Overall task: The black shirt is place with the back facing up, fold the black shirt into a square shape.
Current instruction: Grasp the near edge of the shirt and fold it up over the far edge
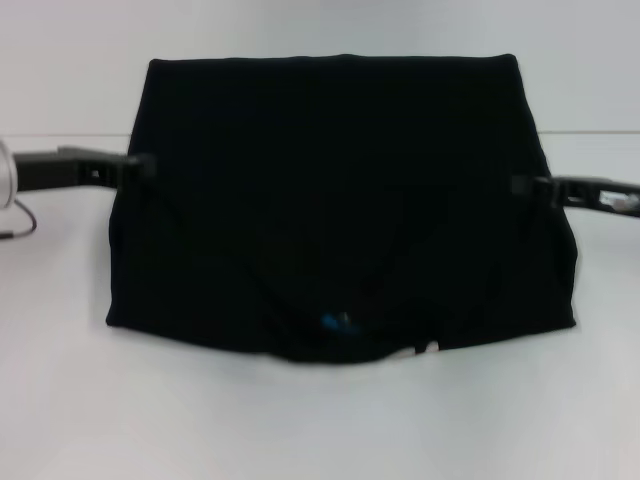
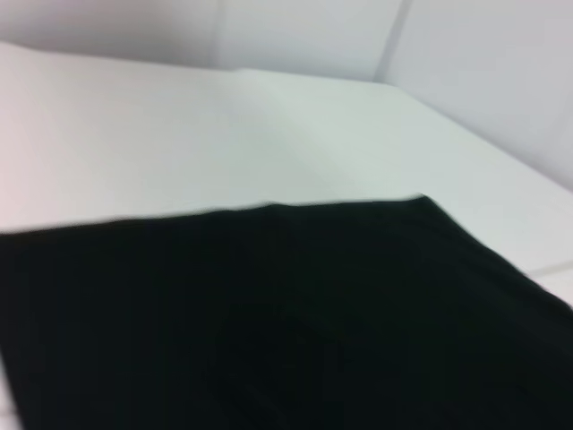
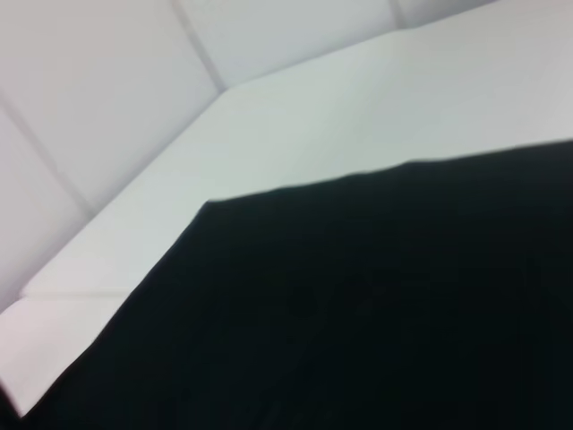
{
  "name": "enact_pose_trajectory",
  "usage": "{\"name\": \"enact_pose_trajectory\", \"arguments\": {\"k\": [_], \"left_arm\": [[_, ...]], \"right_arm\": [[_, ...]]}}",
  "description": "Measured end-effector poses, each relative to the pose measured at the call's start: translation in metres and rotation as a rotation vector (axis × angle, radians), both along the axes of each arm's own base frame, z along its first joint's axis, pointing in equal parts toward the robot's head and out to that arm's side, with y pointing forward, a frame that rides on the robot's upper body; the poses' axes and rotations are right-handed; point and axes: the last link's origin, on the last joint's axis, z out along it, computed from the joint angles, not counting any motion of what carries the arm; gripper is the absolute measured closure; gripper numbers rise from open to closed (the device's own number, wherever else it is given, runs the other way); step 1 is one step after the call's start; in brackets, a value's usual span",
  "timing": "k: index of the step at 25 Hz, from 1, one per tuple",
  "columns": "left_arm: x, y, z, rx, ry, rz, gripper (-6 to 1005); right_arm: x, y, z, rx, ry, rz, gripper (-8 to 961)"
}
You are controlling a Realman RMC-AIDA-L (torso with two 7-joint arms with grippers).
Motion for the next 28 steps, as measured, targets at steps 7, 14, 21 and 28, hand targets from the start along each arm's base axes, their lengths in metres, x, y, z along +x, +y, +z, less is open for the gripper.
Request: {"name": "enact_pose_trajectory", "arguments": {"k": [7, 14, 21, 28], "left_arm": [[0.009, 0.035, 0.0, 0.113, 0.091, 0.039, 984], [0.014, 0.049, -0.008, 0.149, 0.162, 0.047, 984], [0.011, 0.048, -0.035, 0.141, 0.243, 0.063, 983], [0.008, 0.046, -0.047, 0.144, 0.308, 0.06, 982]], "right_arm": [[-0.024, 0.04, -0.007, 0.116, -0.08, -0.056, 922], [-0.03, 0.056, -0.005, 0.177, -0.129, -0.102, 920], [-0.022, 0.051, -0.015, 0.18, -0.138, -0.144, 916], [-0.019, 0.044, -0.024, 0.165, -0.125, -0.161, 912]]}}
